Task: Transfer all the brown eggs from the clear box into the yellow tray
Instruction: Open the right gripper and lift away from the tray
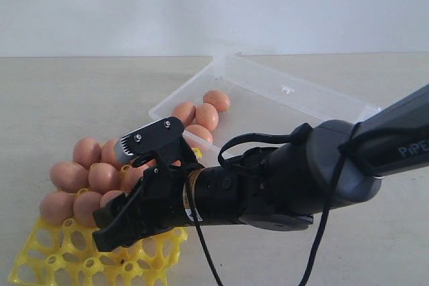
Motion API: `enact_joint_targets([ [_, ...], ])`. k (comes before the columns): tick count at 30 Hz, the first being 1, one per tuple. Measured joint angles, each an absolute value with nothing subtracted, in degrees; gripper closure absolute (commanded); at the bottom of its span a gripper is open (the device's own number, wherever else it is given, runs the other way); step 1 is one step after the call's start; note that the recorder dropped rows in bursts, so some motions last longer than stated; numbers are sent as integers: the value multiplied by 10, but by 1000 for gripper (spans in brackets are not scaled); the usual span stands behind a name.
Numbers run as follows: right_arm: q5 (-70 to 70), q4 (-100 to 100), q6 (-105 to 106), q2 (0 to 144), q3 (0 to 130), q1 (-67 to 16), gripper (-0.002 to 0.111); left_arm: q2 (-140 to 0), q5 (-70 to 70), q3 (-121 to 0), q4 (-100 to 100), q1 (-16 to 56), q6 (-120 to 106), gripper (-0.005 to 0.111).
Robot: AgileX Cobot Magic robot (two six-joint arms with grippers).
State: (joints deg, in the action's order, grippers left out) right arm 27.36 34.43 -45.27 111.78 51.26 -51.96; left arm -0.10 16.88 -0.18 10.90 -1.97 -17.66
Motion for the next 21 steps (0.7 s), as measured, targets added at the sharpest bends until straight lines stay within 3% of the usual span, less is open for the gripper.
enact_joint_targets([
  [16, 264, 345, -412, 1052, 513, -520, 49, -1, 169, -2, 109, -20, -177, 111],
  [18, 258, 346, -382, 1032, 513, -520, 66, -1, 169, -2, 109, -20, -177, 111],
  [19, 255, 346, -374, 1024, 513, -520, 86, -1, 169, -2, 109, -20, -177, 111],
  [21, 226, 346, -359, 988, 520, -520, 108, -1, 169, -2, 109, -20, -177, 111],
])
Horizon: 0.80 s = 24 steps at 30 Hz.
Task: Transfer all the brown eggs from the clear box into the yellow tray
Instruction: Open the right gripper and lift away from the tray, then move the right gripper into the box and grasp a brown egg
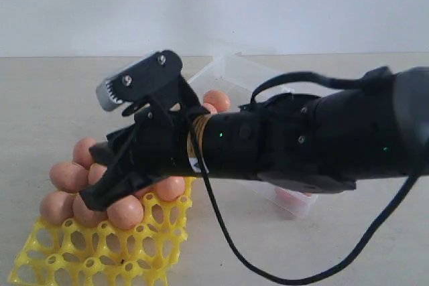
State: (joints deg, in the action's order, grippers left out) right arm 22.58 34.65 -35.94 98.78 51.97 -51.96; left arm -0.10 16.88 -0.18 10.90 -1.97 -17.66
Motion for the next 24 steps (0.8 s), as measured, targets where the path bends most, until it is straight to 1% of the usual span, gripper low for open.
enact_joint_targets([
  [4, 114, 346, -300, 920, 565, -520, 108, -1, 169, -2, 109, -20, -177, 111],
  [7, -29, 349, -193, 895, 623, -520, 108, -1, 169, -2, 109, -20, -177, 111],
  [11, -346, 362, -208, 897, 733, -507, 108, -1, 169, -2, 109, -20, -177, 111],
  [12, -422, 356, -215, 905, 762, -488, 108, -1, 169, -2, 109, -20, -177, 111],
  [13, -469, 335, -212, 913, 785, -463, 108, -1, 169, -2, 109, -20, -177, 111],
  [14, -514, 277, -178, 928, 811, -434, 108, -1, 169, -2, 109, -20, -177, 111],
  [19, -634, -49, 48, 996, 884, -321, 108, -1, 169, -2, 109, -20, -177, 111],
  [22, -685, -173, 130, 1043, 920, -272, 108, -1, 169, -2, 109, -20, -177, 111],
  [24, -687, -203, 152, 1069, 936, -250, 108, -1, 169, -2, 109, -20, -177, 111],
])
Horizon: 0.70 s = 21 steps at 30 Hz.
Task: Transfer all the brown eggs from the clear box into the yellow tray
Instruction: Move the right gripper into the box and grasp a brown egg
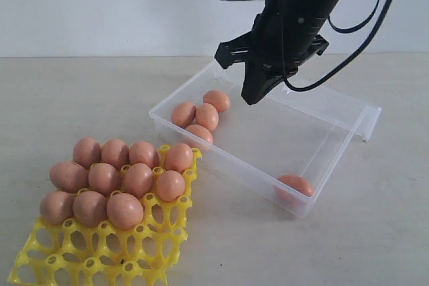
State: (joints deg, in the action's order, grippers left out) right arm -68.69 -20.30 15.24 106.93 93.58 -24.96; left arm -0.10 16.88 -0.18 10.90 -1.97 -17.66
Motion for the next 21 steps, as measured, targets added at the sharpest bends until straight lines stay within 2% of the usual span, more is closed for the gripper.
enact_joint_targets([
  [3, -634, -214, 171, 1106, 946, -226, 108, -1, 169, -2, 109, -20, -177, 111],
  [4, -602, -215, 182, 1117, 946, -221, 104, -1, 169, -2, 109, -20, -177, 111],
  [7, -496, -214, 232, 1143, 947, -214, 83, -1, 169, -2, 109, -20, -177, 111],
  [10, -443, -212, 277, 1169, 952, -212, 51, -1, 169, -2, 109, -20, -177, 111],
  [15, -419, -153, 303, 1258, 1010, -212, 51, -1, 169, -2, 109, -20, -177, 111],
  [21, -392, -150, 307, 1291, 1106, -212, 51, -1, 169, -2, 109, -20, -177, 111],
])
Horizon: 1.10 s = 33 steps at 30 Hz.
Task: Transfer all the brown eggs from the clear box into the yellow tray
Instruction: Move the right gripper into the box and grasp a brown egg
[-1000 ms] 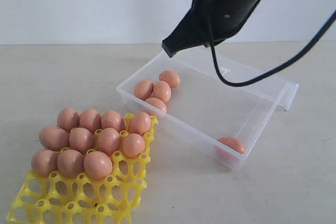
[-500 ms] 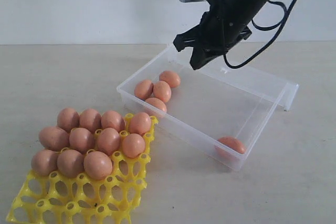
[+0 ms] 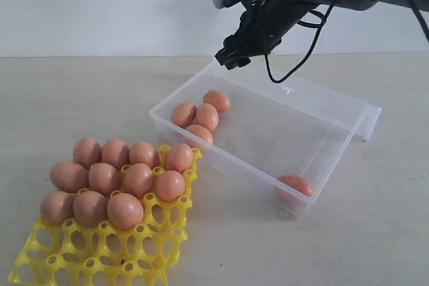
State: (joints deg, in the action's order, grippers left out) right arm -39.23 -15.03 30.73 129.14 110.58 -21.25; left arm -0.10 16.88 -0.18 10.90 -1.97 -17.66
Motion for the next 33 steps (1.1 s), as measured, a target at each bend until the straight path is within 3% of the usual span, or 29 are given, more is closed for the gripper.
enact_joint_targets([
  [5, -456, -189, 441, 1322, 1109, -212, 51, -1, 169, -2, 109, -20, -177, 111],
  [13, -419, -322, 561, 1330, 1110, -212, 51, -1, 169, -2, 109, -20, -177, 111],
  [26, -379, -330, 562, 1388, 1111, -212, 52, -1, 169, -2, 109, -20, -177, 111],
  [30, -367, -329, 561, 1399, 1111, -212, 69, -1, 169, -2, 109, -20, -177, 111],
  [33, -353, -329, 561, 1400, 1111, -212, 99, -1, 169, -2, 109, -20, -177, 111],
])
